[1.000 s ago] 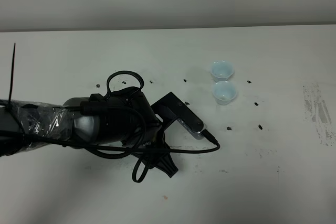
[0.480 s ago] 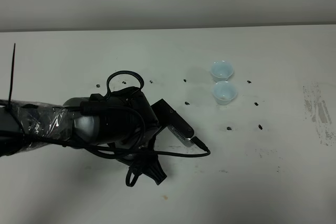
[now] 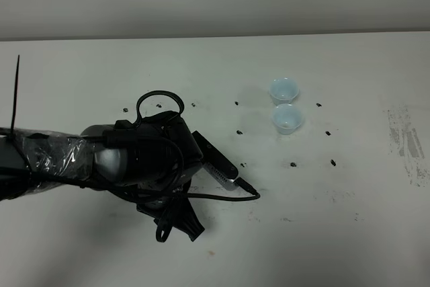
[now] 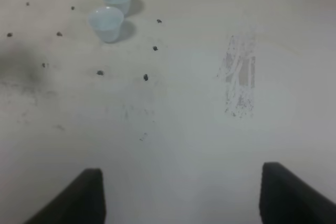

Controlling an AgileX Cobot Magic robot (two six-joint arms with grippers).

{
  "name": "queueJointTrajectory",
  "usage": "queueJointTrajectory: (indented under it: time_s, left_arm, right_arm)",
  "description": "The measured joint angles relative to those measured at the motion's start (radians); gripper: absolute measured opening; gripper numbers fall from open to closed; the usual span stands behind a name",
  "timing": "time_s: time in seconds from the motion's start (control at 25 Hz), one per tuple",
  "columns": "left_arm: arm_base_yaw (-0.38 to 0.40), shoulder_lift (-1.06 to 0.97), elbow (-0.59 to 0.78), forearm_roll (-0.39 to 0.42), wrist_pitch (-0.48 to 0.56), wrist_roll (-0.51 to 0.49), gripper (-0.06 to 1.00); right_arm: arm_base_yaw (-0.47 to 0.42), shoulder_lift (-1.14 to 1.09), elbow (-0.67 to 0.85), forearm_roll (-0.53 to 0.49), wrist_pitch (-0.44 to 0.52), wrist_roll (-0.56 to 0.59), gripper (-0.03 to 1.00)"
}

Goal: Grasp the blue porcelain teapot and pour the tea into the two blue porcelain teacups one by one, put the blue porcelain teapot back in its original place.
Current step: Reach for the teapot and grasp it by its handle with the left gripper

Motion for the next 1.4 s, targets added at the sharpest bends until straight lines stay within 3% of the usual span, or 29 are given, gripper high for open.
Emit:
queueJointTrajectory:
  time_s: [0.56,1.0,1.4]
  left_arm:
    - [0.0,0.0,0.0,0.052,0.035,-0.118,0.44]
    - [0.0,0.0,0.0,0.093,0.127,-0.21,0.44]
    - [-0.001,-0.013,0.0,0.089,0.137,-0.218,0.44]
  right_arm:
    - [0.0,0.0,0.0,0.0,0.0,0.0,0.59]
    - [0.0,0.0,0.0,0.0,0.0,0.0,0.59]
    - [0.0,0.0,0.0,0.0,0.0,0.0,0.59]
